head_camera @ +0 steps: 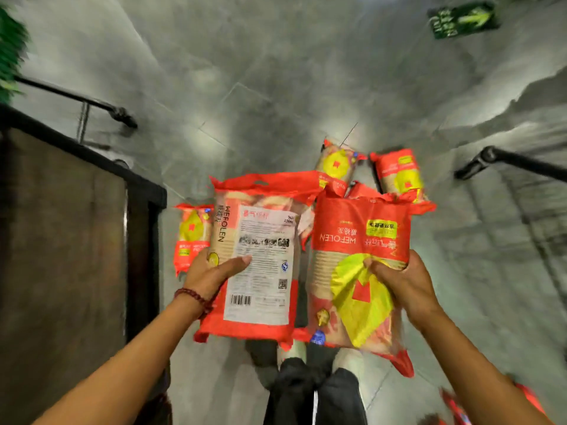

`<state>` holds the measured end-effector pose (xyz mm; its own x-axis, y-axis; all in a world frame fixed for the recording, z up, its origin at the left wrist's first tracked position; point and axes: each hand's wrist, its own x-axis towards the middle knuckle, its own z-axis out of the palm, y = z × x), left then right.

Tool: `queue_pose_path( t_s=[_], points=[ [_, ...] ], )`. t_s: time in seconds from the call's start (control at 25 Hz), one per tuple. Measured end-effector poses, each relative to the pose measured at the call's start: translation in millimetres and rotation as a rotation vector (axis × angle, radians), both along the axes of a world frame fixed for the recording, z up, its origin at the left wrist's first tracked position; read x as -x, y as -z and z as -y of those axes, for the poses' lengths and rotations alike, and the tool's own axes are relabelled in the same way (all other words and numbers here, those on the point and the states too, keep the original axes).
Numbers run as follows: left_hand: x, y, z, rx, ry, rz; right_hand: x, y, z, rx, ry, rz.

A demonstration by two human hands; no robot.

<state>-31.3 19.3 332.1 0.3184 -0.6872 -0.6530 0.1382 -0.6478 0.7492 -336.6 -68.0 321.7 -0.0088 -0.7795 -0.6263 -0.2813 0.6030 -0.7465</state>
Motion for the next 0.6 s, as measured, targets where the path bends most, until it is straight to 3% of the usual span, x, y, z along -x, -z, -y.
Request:
queue_pose_path(
  t_s=[0.24,0.44,0.6],
  points=[
    [42,-217,87,0.206,0.247,0.059,52,-227,34,0.228,0.104,0.056],
    [122,-339,157,0.324,0.425,0.065,129,-341,41,0.393,0.290,0.054],
    [208,-391,209,0.391,0.567,-0.007,209,-399,41,0.475,0.476,0.050]
  ],
)
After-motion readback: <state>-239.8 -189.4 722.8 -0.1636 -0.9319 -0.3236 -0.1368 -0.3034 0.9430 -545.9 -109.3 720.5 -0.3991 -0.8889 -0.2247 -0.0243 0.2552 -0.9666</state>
